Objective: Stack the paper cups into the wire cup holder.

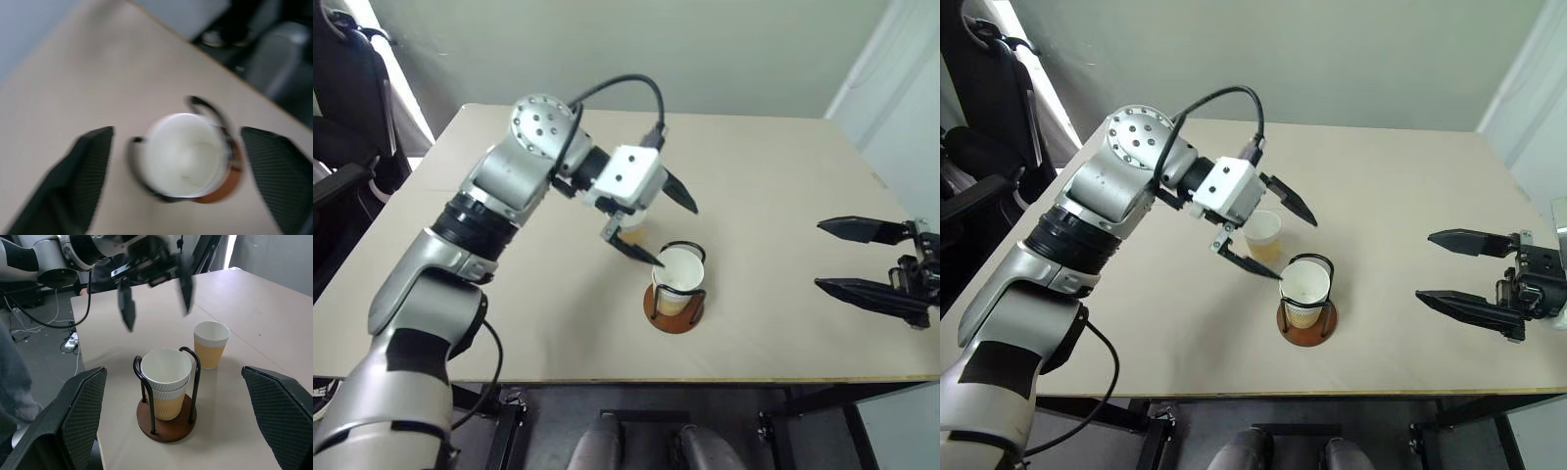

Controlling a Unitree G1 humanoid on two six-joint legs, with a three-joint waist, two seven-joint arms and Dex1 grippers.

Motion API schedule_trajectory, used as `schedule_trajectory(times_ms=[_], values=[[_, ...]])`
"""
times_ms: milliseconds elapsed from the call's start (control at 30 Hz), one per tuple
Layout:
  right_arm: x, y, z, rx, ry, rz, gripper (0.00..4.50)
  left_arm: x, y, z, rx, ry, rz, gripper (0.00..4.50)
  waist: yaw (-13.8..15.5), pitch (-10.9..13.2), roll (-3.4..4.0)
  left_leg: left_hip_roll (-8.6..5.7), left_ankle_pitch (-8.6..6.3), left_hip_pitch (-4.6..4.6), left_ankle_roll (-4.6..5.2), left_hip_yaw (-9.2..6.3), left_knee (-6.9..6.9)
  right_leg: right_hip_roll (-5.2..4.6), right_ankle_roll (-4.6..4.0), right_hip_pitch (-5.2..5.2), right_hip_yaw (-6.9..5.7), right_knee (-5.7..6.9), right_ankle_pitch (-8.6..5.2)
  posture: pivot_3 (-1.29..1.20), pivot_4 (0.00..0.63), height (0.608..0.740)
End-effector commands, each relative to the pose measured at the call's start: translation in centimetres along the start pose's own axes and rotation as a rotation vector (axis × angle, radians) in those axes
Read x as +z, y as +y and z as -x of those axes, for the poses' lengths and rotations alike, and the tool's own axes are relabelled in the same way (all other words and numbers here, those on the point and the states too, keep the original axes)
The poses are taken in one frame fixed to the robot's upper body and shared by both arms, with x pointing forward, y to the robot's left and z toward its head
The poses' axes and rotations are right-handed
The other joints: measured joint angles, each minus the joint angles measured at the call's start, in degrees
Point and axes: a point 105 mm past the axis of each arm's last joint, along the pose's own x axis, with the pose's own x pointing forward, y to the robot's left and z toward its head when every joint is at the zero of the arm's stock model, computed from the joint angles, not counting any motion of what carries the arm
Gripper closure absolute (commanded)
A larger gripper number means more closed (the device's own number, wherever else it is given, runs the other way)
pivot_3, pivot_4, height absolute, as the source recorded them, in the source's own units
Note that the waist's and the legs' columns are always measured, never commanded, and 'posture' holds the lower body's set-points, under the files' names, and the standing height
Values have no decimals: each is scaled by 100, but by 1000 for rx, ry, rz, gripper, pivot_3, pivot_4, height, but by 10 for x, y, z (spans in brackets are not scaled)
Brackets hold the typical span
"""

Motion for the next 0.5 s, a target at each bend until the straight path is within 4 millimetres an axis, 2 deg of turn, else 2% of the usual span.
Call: schedule_trajectory(times_ms=[33, 100, 300, 500], values=[[7, 0, 2, -19, 1, 47, 0, -48, 11, 38, 192, 154, 159, 39, -11, -4, 9, 1, 0, 0, 0, 0, -2, 0, 0, -1, 1, 0, 0, 0, 150, 740], [5, 1, 3, -19, 5, 45, 0, -71, 10, 46, 262, 206, 214, 39, -15, -4, 11, 1, 0, 3, 0, 0, -8, 0, -2, -5, 3, 1, 1, 0, 150, 740], [6, 2, 6, -26, 13, 50, 0, -88, 16, 41, 329, 169, 311, 39, 83, -4, 11, -3, -1, -52, 7, -2, 10, 0, 13, -40, 2, -10, 11, 0, 150, 740], [6, 2, 7, -37, 16, 53, 0, -101, 4, 13, 236, 177, 366, 39, 95, -3, 9, -8, -12, -66, 29, 11, 29, -4, 28, -42, 13, -25, 19, 0, 150, 740]])
